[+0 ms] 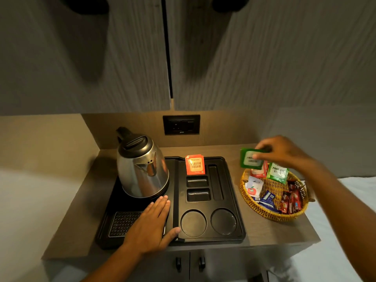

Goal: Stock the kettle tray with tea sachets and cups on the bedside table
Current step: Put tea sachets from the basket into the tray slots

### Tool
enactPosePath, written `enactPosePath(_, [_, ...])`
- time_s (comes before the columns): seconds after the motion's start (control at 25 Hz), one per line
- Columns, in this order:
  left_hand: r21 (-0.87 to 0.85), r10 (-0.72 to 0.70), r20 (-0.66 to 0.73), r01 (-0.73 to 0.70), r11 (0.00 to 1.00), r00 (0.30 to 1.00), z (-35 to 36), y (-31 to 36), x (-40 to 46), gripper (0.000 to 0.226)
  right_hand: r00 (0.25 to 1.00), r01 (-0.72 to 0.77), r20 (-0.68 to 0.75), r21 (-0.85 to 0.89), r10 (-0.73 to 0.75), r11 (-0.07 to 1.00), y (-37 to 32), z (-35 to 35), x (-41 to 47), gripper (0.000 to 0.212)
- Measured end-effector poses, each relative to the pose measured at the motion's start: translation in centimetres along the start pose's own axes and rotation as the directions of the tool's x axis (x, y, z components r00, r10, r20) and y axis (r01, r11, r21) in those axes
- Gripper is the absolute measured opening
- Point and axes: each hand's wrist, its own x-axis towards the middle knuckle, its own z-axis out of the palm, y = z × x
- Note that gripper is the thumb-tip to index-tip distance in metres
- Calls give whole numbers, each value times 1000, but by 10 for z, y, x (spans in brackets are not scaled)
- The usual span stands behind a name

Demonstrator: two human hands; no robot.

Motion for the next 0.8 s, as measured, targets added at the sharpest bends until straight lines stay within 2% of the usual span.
enactPosePath(0.08, [-4,-2,-3,2,1000,1000,0,0,0,93,989,75,119,89,-85,993,-45,47,20,13])
enactPosePath(0.2, [-18,-3,-5,3,1000,1000,2,-1,0,92,973,61,213,121,-86,991,-80,120,51,12])
enactPosePath(0.32, [-22,-9,-8,9,1000,1000,3,-2,0,91,976,23,214,83,-40,996,-78,154,69,10])
enactPosePath(0.44, [-7,-4,-7,4,1000,1000,7,-3,1,91,977,-49,214,180,10,982,-72,161,76,10])
enactPosePath(0.64, [-6,-6,-3,6,1000,1000,10,-5,4,92,986,-91,156,249,53,964,-56,170,60,38])
enactPosePath(0.8, [13,1,8,-1,1000,1000,8,-4,3,94,984,-169,98,249,149,954,-53,177,51,35])
